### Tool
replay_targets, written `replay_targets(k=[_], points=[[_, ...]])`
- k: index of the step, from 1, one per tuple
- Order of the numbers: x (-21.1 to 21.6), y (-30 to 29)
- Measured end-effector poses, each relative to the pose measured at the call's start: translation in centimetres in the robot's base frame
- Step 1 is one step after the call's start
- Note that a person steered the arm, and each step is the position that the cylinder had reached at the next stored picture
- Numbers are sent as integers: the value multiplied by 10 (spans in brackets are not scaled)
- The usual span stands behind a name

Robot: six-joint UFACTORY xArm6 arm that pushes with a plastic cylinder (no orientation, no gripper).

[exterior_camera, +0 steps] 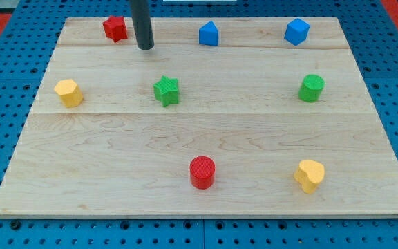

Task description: Push the blue triangle to the bottom left of the green circle

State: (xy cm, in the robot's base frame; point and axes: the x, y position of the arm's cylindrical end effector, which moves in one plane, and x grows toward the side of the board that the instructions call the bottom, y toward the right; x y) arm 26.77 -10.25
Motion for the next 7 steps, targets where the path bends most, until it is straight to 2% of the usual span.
replay_targets(k=[1,2,3,4,6,7], points=[[-59,29],[-72,102],[-41,107],[-15,148],[65,173],[65,185]])
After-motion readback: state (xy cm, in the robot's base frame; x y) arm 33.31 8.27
